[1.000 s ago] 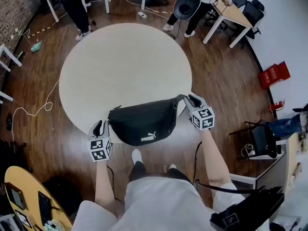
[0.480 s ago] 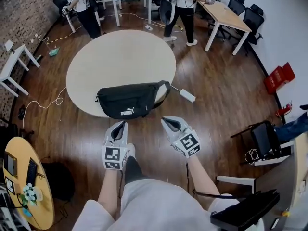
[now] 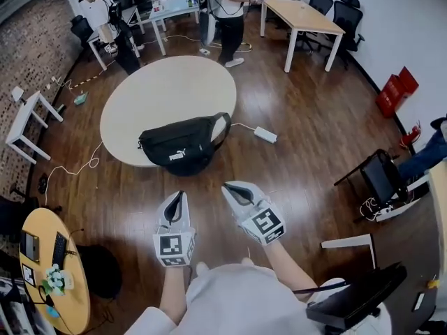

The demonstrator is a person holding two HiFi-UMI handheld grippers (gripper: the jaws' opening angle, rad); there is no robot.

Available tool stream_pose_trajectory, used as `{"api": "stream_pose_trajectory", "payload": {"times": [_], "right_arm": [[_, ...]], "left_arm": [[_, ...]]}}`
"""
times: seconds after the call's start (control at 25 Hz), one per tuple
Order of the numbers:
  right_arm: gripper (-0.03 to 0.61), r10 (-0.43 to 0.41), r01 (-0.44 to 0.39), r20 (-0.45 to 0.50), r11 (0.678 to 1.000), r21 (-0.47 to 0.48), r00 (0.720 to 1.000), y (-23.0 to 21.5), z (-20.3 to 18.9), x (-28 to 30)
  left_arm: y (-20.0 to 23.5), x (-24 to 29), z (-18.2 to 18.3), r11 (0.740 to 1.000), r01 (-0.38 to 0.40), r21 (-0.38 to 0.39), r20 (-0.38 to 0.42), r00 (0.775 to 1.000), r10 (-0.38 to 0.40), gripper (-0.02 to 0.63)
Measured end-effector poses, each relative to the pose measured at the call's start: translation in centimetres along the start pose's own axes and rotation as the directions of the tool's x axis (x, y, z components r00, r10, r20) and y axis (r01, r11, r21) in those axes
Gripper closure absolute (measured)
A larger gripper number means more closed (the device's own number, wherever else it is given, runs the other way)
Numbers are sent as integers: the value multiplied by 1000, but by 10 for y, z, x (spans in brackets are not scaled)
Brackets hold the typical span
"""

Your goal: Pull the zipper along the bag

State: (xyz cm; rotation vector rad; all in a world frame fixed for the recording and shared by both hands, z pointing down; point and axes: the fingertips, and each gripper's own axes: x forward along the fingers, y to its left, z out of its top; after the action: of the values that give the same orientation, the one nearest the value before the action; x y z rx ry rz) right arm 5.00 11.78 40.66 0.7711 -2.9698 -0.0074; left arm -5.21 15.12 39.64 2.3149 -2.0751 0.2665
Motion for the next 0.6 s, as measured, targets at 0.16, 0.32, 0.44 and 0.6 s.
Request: {"api": "stream_pose_trajectory", "payload": {"times": [0.16, 0.32, 0.44, 0.6], "right_arm": [[586, -29, 29, 6, 1000, -2, 1000, 19, 10, -14], [586, -19, 19, 0, 1000, 3, 1000, 56, 17, -23], [586, -44, 44, -13, 999, 5, 999, 79, 14, -13], [586, -39, 39, -22, 999, 9, 999, 96, 18, 19]], "left_arm": [[-2, -30, -2, 1000, -8, 11, 17, 1000, 8, 594], [3, -75, 0, 1000, -24, -10, 29, 999, 25, 594], [27, -94, -5, 1000, -28, -1, 37, 999, 28, 594], [72, -105, -13, 998, -67, 0, 34, 997, 67, 594]]}}
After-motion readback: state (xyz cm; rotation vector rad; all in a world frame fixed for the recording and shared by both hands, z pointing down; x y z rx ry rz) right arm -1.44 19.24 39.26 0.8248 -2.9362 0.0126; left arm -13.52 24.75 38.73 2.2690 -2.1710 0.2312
